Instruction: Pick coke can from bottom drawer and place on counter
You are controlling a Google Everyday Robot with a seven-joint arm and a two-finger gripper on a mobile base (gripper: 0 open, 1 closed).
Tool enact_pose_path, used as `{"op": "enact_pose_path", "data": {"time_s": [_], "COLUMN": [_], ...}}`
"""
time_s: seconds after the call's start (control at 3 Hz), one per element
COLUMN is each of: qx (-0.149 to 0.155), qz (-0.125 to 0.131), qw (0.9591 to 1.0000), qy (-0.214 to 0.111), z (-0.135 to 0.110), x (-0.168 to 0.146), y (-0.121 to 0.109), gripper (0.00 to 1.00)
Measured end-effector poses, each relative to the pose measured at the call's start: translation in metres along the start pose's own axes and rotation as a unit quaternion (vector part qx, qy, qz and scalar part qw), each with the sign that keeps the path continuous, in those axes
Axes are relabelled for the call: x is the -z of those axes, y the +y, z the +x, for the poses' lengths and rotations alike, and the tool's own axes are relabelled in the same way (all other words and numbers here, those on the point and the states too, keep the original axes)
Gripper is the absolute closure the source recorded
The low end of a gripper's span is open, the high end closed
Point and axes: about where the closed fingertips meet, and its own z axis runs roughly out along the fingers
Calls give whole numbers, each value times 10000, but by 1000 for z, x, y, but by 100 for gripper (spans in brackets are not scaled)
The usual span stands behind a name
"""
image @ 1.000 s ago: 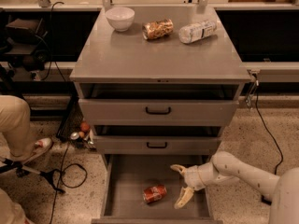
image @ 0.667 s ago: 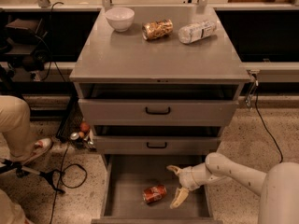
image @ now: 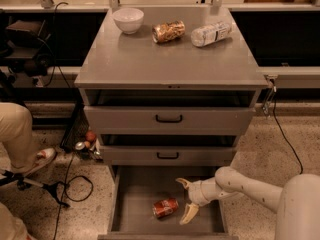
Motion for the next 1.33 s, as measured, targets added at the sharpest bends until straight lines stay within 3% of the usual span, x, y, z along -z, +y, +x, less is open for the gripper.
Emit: {"op": "enact_pose_path", "data": {"time_s": [0.67, 1.33], "qx": [777, 1267], "qz": [13, -190], "qw": [9958, 9872], "qy": [487, 944], "z": [12, 13], "x": [-59, -117], "y": [-10, -15], "gripper": [0, 0]}}
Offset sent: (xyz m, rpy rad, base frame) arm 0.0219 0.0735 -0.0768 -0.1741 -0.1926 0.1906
